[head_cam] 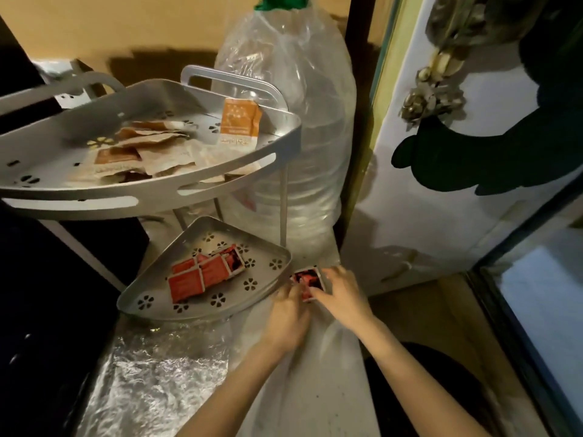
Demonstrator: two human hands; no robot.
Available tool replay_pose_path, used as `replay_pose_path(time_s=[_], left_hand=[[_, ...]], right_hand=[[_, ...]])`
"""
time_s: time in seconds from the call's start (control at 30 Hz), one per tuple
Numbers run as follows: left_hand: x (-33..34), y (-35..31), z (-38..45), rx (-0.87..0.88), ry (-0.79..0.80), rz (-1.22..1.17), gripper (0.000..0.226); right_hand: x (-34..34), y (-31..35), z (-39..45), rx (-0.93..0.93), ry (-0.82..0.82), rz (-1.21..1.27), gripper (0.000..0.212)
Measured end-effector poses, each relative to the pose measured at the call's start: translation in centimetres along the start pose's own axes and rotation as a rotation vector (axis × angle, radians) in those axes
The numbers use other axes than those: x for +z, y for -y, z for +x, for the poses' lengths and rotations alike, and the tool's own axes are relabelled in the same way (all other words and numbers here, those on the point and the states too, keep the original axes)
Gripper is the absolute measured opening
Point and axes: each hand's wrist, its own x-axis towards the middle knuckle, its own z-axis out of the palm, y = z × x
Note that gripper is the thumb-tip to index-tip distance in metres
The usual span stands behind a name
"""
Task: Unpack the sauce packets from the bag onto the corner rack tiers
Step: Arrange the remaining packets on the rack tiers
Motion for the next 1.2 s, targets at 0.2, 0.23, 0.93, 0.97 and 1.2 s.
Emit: replay_pose_path(time_s=[0.2, 0.23, 0.93, 0.97, 1.2], left_hand=[[2.0, 0.5, 1.1, -0.092, 0.031, 0.199, 0.057], [2.2, 0.5, 1.1, -0.112, 0.028, 0.176, 0.057], [-2.8, -1.2, -0.1, -0.212, -0.033, -0.422, 0.033], [-3.4, -1.2, -0.3, -0.224, -0.057, -0.446, 0.029], [-8.8, -0.1, -2.0, -0.175, -0.116, -0.627, 0.021]], right_hand=[[2.4, -0.3, 1.2, 0.085, -0.031, -0.179, 0.046], [2.6, -0.2, 1.3, 0.082, -0.03, -0.173, 0.046], [-0.2, 2.8, -1.8, 0.031, -0.121, 0.527, 0.021], [-0.6, 3.3, -2.0, 0.019, -0.121, 0.562, 0.018], [-0.6, 6.8, -1.7, -0.12, 0.038, 0.664, 0.019]])
